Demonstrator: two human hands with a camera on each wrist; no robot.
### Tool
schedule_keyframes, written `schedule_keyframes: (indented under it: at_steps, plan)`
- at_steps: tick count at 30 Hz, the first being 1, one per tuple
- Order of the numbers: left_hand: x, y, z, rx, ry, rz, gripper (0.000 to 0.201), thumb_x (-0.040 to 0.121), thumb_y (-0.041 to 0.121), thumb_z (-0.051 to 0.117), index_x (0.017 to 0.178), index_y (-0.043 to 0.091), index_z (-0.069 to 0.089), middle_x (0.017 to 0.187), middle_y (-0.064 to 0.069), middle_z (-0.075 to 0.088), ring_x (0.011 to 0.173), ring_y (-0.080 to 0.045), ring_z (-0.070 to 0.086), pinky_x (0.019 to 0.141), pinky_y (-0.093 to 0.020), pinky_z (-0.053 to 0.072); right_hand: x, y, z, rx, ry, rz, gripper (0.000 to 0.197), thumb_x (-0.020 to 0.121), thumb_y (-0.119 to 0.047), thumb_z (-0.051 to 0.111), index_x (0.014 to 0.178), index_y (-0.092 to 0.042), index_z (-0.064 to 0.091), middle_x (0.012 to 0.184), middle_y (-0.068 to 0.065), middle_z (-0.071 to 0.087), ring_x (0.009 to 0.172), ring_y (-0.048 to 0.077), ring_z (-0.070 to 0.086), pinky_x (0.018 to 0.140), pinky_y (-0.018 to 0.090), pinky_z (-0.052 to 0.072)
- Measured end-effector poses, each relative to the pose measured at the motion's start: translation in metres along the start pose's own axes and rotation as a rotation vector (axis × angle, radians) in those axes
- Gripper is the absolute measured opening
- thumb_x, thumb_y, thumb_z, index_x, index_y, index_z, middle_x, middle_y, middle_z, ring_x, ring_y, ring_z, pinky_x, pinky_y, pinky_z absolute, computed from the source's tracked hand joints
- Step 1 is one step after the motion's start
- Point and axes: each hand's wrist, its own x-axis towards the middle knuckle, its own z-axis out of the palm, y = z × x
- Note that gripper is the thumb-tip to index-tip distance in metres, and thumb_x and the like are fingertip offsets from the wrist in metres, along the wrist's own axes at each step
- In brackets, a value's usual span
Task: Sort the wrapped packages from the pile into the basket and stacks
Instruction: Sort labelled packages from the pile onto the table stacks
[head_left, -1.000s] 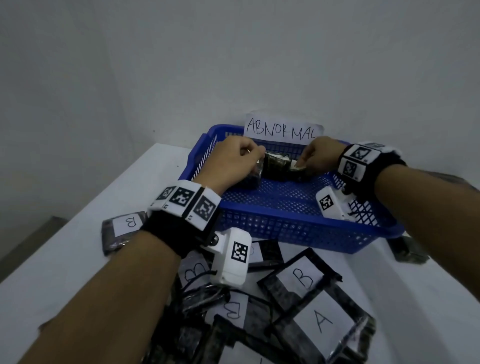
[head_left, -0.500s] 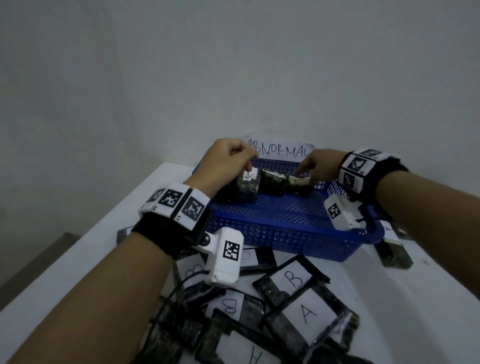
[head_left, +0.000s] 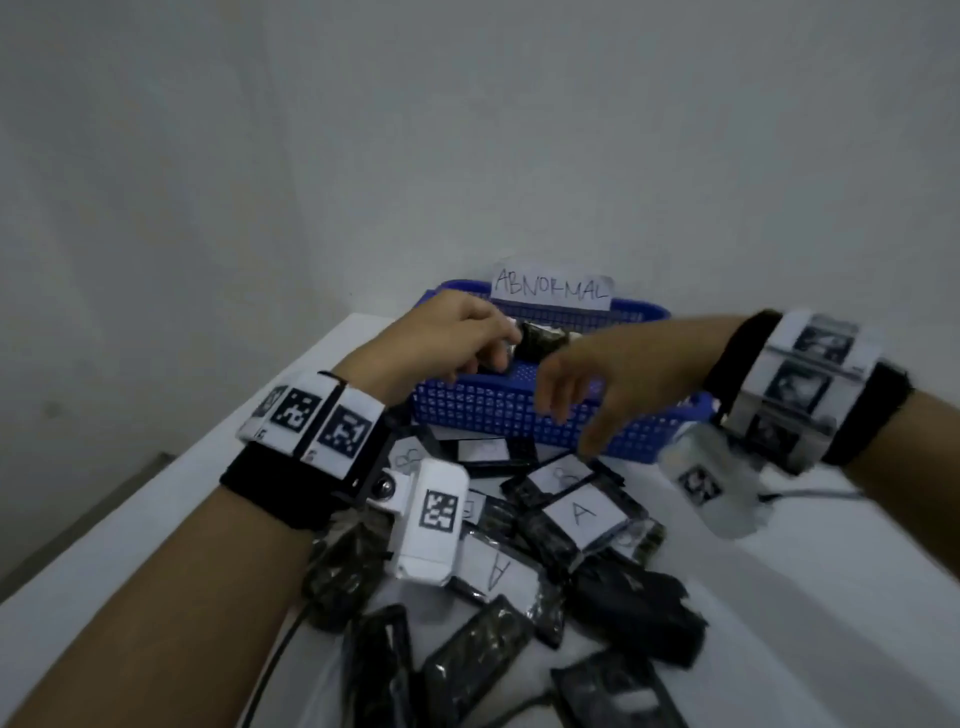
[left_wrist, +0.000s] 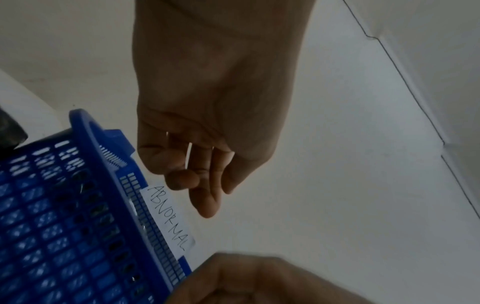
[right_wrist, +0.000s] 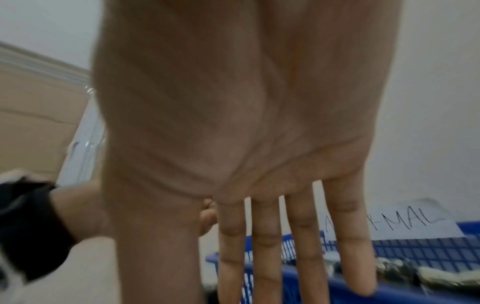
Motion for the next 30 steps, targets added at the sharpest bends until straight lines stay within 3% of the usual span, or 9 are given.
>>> schedule_keyframes:
  at_steps: [3,7,11,14,17,20,23,27,30]
  plan:
    - [-0.007,-0.004,0.013,-0.027,-0.044,-0.027,0.023,0.103,0.027,0.050,0.100,0.019,0.070,0.068,0.009,0.069,0.054,-0.006,0.050,0.046,-0.016,0.038,-0.003,0.003,0.036,-0.076,-0.154,-0.002,0.062,0.081,-0.033,0.083,0.134,-0.039,0.051,0.132,-0.014,0.057,0.121,0.013,0.055,0.105,0.040,0.047]
    - [-0.013,-0.003,0.024,-0.070,-0.077,-0.029,0.020,0.103,0.028,0.050,0.100,0.020,0.069,0.072,0.008,0.070,0.057,-0.006,0.053,0.048,-0.017,0.041,0.000,0.016,0.061,-0.108,-0.107,-0.002,0.060,0.074,-0.037,0.088,0.123,-0.034,0.053,0.125,-0.010,0.055,0.110,0.018,0.058,0.098,0.046,0.052]
    - [-0.017,0.004,0.027,-0.061,-0.079,-0.026,0.030,0.101,0.048,0.047,0.104,0.025,0.066,0.092,0.007,0.071,0.075,-0.006,0.063,0.060,-0.021,0.048,-0.011,0.029,0.056,0.038,0.169,-0.046,0.052,0.076,-0.038,0.084,0.112,-0.032,0.047,0.117,-0.005,0.054,0.103,0.018,0.058,0.089,0.040,0.054]
    - [-0.018,0.006,0.027,-0.063,-0.099,-0.031,0.042,0.094,0.061,0.048,0.114,0.026,0.061,0.105,0.005,0.070,0.089,-0.012,0.069,0.069,-0.027,0.055,-0.021,0.041,0.045,0.173,0.511,-0.093,0.052,0.077,-0.035,0.082,0.116,-0.027,0.050,0.120,-0.004,0.051,0.106,0.010,0.053,0.089,0.022,0.049]
    - [-0.015,0.008,0.030,-0.182,-0.077,0.083,0.034,0.095,0.037,0.062,0.124,0.022,0.055,0.105,0.004,0.074,0.084,-0.017,0.074,0.064,-0.027,0.058,-0.022,0.045,0.038,0.332,0.826,-0.155,0.055,0.074,-0.028,0.084,0.119,-0.028,0.052,0.120,-0.003,0.050,0.110,0.001,0.053,0.086,0.007,0.045]
    - [-0.006,0.011,0.029,-0.348,0.018,0.175,0.034,0.094,0.014,0.066,0.125,0.012,0.053,0.102,-0.003,0.075,0.075,-0.021,0.074,0.057,-0.025,0.055,-0.015,0.041,0.037,0.697,0.906,-0.203,0.052,0.084,-0.015,0.080,0.127,-0.024,0.053,0.120,0.001,0.057,0.101,0.013,0.067,0.079,0.026,0.061]
    - [-0.001,0.011,0.029,-0.387,0.044,0.231,0.033,0.094,0.011,0.067,0.124,0.012,0.054,0.103,-0.008,0.071,0.075,-0.021,0.071,0.060,-0.027,0.054,-0.006,0.037,0.036,1.069,0.938,-0.224,0.033,0.091,-0.013,0.072,0.121,-0.015,0.058,0.108,0.009,0.069,0.082,0.022,0.074,0.063,0.031,0.061]
    - [0.004,0.009,0.036,-0.382,0.128,0.293,0.026,0.094,0.017,0.067,0.117,0.013,0.056,0.097,-0.009,0.070,0.068,-0.021,0.068,0.052,-0.026,0.049,0.001,0.038,0.036,1.077,1.026,-0.242,0.016,0.091,-0.011,0.073,0.105,-0.009,0.064,0.090,0.004,0.073,0.073,0.017,0.074,0.058,0.027,0.058]
    - [0.008,0.010,0.037,-0.335,0.152,0.338,0.024,0.094,0.018,0.068,0.114,0.016,0.055,0.095,-0.004,0.069,0.057,-0.017,0.064,0.042,-0.023,0.043,0.003,0.040,0.042,1.092,1.081,-0.233,0.019,0.090,-0.013,0.074,0.107,-0.009,0.065,0.096,0.008,0.075,0.085,0.023,0.075,0.067,0.035,0.062]
